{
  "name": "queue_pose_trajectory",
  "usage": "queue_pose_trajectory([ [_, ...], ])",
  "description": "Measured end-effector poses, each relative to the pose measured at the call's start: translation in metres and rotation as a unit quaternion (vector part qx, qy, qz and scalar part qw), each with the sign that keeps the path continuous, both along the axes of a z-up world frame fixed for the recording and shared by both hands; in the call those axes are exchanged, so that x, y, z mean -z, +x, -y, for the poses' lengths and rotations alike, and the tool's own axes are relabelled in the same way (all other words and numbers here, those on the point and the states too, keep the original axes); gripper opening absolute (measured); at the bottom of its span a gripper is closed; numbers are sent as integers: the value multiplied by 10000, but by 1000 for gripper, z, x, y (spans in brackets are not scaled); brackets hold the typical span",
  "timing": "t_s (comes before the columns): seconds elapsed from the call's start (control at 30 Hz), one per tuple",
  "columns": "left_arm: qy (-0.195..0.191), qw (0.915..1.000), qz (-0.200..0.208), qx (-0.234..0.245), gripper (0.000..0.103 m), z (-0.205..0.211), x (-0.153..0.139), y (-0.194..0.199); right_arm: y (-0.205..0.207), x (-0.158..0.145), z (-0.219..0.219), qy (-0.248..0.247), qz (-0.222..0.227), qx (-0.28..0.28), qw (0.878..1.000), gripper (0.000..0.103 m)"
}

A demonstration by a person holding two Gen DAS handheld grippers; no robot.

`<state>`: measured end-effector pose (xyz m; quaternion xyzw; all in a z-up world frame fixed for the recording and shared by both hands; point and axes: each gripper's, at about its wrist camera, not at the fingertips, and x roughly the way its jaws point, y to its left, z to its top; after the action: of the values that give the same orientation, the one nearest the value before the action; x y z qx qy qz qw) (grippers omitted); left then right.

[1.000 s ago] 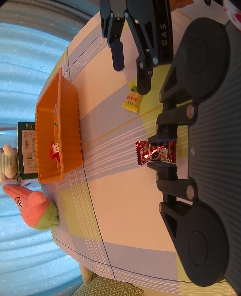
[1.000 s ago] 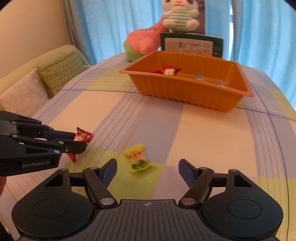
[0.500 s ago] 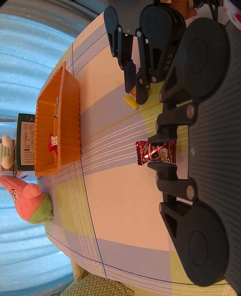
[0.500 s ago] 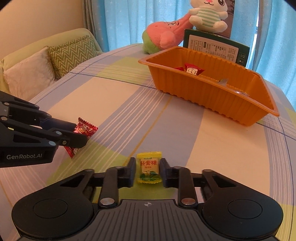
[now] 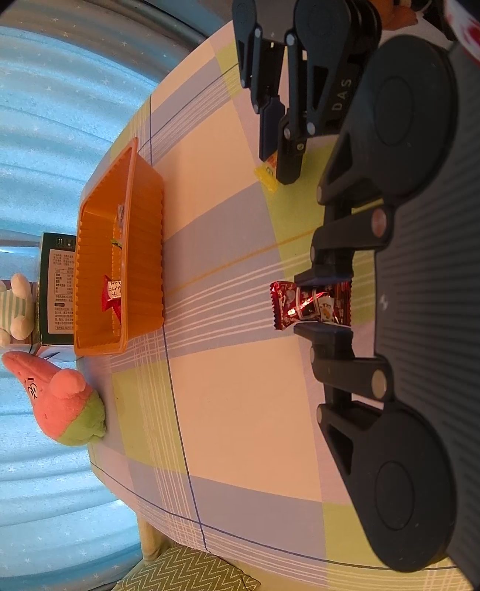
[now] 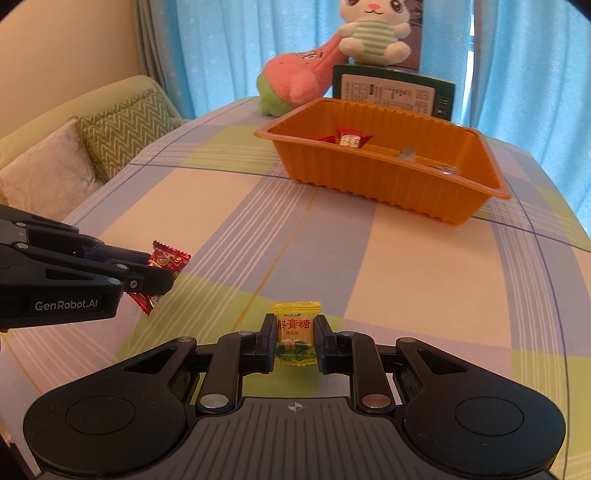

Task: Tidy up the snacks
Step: 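Carry both candies over the orange basket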

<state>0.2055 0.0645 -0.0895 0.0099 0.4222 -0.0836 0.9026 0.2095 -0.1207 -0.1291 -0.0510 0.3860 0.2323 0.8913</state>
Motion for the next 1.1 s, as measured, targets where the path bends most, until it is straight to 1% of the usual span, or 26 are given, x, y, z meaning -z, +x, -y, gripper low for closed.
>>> queue_pose_trajectory([
  [0.3,-94,9999,66,61,18,13,-16,-17,-23,-20,22,135,42,354,9993,21],
  [0.63,-184,9997,105,114,18,27,-32,-35,-42,-40,41,220,116,577,9980,21],
  [1.1,-336,9994,107,-24,18,35,-51,-36,-50,-58,55,284,168,803,9962,21],
])
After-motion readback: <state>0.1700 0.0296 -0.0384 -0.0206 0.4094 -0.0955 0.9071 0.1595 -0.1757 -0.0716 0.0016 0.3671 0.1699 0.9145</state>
